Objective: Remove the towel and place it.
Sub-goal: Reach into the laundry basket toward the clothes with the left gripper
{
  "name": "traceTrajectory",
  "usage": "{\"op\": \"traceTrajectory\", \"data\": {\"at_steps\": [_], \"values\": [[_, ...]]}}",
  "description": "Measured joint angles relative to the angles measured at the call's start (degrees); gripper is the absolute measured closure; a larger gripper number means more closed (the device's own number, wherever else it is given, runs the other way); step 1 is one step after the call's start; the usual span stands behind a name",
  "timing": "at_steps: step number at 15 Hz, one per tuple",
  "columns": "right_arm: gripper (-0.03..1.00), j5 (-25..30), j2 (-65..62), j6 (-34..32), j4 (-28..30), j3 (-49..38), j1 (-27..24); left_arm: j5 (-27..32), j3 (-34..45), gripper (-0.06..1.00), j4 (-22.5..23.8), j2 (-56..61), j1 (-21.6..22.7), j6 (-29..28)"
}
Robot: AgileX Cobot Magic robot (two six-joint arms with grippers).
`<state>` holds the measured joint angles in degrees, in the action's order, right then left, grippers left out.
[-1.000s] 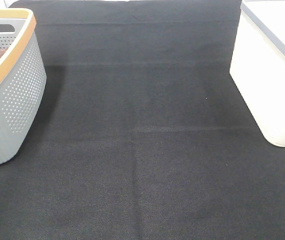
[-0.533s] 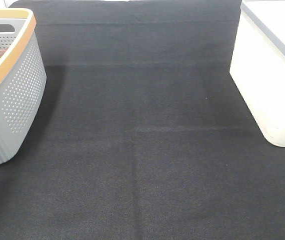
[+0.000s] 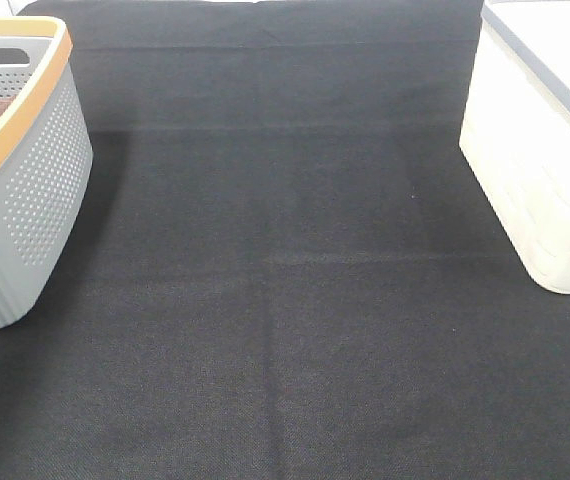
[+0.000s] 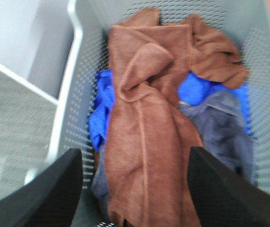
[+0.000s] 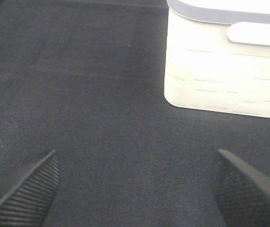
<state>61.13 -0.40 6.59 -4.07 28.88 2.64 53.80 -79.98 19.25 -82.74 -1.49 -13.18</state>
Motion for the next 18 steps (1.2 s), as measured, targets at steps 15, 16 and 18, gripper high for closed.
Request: {"op": "traceTrajectory", "data": {"at_steps": [15,16,18], "values": [[0.14,0.00,0.00,0.00,4.07,0.00,0.00,13.06,-36.78,0.33,-18.85,-38.45,16.56,14.84],[0.14,-0.06,0.00,0.00,4.35,0.00,0.00,12.09,-37.99,0.33,-19.25,-40.16,16.62,16.04],[0.14,-0.06,0.00,0.00,4.41,0.00,0.00,9.17,-40.45,0.33,-22.69,-44.18,16.62,17.53]]}}
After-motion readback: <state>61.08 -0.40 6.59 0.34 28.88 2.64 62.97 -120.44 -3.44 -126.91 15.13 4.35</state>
